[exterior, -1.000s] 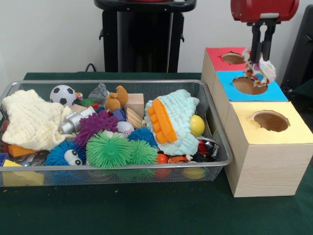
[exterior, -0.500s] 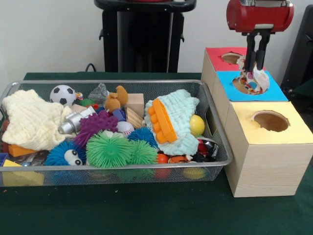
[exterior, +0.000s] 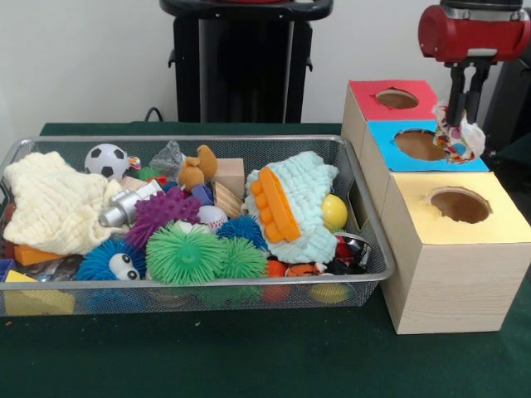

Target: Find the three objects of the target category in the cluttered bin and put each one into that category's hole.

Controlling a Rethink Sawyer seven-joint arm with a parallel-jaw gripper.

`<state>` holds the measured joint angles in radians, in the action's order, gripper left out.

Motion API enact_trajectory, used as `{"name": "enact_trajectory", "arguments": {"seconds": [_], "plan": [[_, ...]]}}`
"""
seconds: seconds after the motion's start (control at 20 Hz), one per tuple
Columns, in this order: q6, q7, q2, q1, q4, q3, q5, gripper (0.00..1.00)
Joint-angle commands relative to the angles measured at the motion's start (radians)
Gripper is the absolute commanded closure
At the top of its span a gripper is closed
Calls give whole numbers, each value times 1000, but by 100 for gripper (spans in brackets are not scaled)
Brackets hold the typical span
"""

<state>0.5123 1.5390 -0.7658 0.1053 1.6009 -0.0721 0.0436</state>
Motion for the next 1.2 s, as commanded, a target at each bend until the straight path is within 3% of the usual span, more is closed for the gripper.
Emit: {"name": "enact_trajectory", "arguments": {"seconds": [0.05,0.5,1.2], "plan": [[55,326,68,28,-59,-39,66,100],[67,289,122,13,-108,-30,126,100],[50,274,120,33,-86,-48,169,100]]}}
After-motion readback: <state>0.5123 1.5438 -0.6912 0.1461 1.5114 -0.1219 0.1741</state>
